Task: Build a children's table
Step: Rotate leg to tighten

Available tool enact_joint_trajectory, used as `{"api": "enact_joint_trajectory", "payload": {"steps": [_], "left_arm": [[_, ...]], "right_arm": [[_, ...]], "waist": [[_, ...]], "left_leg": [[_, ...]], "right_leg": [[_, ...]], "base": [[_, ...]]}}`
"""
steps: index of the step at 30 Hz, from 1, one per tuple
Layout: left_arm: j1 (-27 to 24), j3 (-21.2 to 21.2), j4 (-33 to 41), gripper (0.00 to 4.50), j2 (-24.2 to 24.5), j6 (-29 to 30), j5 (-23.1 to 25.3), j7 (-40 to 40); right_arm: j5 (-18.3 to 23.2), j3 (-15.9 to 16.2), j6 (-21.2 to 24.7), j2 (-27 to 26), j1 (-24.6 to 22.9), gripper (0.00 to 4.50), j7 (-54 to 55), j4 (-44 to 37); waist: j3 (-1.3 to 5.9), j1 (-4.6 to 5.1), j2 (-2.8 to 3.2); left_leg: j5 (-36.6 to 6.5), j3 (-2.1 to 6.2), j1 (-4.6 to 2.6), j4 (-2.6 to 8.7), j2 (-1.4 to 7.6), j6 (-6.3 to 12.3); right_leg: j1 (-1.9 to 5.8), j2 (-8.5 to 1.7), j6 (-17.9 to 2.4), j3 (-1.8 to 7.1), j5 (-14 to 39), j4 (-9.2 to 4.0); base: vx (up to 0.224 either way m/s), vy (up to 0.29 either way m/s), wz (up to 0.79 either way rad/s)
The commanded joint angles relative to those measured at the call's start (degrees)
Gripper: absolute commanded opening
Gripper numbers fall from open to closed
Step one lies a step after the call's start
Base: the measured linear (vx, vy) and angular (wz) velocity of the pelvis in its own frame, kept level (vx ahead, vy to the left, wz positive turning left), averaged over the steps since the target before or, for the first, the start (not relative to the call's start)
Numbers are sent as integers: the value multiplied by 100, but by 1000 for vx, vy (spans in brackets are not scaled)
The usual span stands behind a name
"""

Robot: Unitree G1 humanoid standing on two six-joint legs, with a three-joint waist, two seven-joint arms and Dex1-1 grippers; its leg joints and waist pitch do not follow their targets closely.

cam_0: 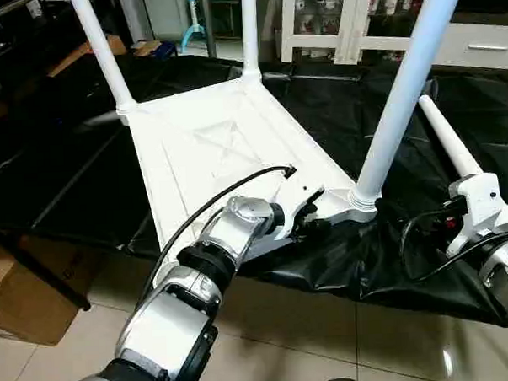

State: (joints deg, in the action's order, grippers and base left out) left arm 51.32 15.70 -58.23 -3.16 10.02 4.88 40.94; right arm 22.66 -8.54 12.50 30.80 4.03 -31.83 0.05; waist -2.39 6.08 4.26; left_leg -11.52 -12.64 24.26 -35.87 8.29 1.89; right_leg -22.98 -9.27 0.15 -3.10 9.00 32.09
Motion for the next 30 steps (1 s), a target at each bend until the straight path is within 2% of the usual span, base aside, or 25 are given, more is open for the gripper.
{"api": "enact_joint_trajectory", "payload": {"steps": [1, 3, 5, 8, 11, 15, 18, 20, 23, 25, 26, 27, 28, 29, 30], "left_arm": [[-50, 156, -73, 225, 65, 215, 131, 207], [-87, 224, -27, 225, 63, 351, 158, 316], [-90, 232, -26, 200, 62, 353, 165, 314], [-54, 190, -96, 188, 53, 342, 170, 210], [-41, 169, -92, 153, 57, 365, 181, 249], [-50, 164, -37, 143, 69, 421, 174, 285], [-61, 164, -28, 104, 82, 426, 177, 314], [-86, 170, -34, 101, 100, 401, 189, 340], [-175, 244, -55, 61, 175, 198, 274, 393], [-285, 316, 11, 58, 270, 22, 334, 480], [-364, 345, 83, 50, 335, -73, 348, 548], [-474, 381, 208, 36, 435, -189, 351, 677], [-660, 434, 452, 23, 645, -469, 355, 894], [-660, 434, 452, 15, 645, -469, 355, 894], [-777, 473, 611, 13, 781, -706, 352, 1058]], "right_arm": [[-45, -78, 11, 35, 22, 443, -67, -121], [-74, -82, -17, 41, 17, 443, -64, -100], [-85, -84, -26, 41, 16, 443, -57, -99], [-110, -95, -55, 33, 14, 443, -34, -95], [-124, -96, -66, 29, 11, 443, -28, -101], [-141, -101, -78, 23, 20, 443, -19, -100], [-155, -98, -82, 16, 35, 443, -23, -88], [-143, -78, -81, -7, 57, 443, -46, -77], [-80, -10, -62, -63, 73, 443, -135, -103], [-45, 65, -49, -90, 76, 443, -222, -153], [-24, 114, -44, -104, 80, 443, -277, -187], [-14, 170, -46, -115, 92, 443, -333, -222], [6, 243, -42, -135, 137, 443, -402, -250], [6, 243, -42, -135, 137, 443, -402, -250], [20, 280, -41, -146, 168, 443, -441, -260]], "waist": [[387, -16, -184], [378, -16, -178], [381, -14, -176], [390, -7, -164], [396, -9, -155], [395, -9, -162], [393, -6, -157], [390, -3, -158], [394, 2, -151], [391, 7, -179], [391, 5, -164], [389, 20, -158], [389, 37, -182], [390, 50, -170], [389, 73, -155]], "left_leg": [[-1708, 286, -149, 552, 411, 687], [-1782, 289, -154, 564, 415, 632], [-1833, 288, -156, 566, 412, 588], [-1757, 292, -141, 560, 405, 627], [-1697, 291, -136, 554, 404, 680], [-1743, 293, -136, 557, 404, 669], [-1779, 296, -139, 563, 407, 651], [-1808, 295, -138, 564, 405, 640], [-1784, 302, -130, 564, 404, 662], [-1787, 304, -117, 566, 408, 700], [-1780, 306, -120, 569, 413, 700], [-1779, 308, -118, 573, 416, 706], [-1758, 316, -97, 576, 419, 726], [-1739, 324, -91, 579, 421, 754], [-1761, 334, -93, 583, 423, 764]], "right_leg": [[206, -12, -1036, -5, 1534, -351], [195, -10, -1023, -1, 1597, -360], [194, -12, -1011, 1, 1632, -363], [208, -17, -1008, -3, 1511, -355], [213, -19, -1007, -10, 1478, -353], [209, -20, -992, -12, 1566, -360], [204, -18, -984, -12, 1596, -365], [201, -19, -980, -12, 1620, -368], [207, -16, -973, -15, 1579, -367], [218, -30, -978, -14, 1572, -361], [218, -31, -983, -15, 1569, -358], [216, -25, -994, -20, 1547, -355], [234, -31, -1001, -24, 1521, -346], [246, -32, -1008, -30, 1486, -337], [244, -34, -991, -39, 1523, -336]], "base": [[0, 0, 0], [0, 0, 0], [0, 0, 0], [0, 0, 0], [0, 0, 0], [0, 0, 0], [0, 0, 0], [0, 0, 0], [0, 0, 0], [0, 0, 0], [0, 0, 0], [0, 0, 0], [0, 0, 0], [0, 0, 0], [0, 0, 0]]}}
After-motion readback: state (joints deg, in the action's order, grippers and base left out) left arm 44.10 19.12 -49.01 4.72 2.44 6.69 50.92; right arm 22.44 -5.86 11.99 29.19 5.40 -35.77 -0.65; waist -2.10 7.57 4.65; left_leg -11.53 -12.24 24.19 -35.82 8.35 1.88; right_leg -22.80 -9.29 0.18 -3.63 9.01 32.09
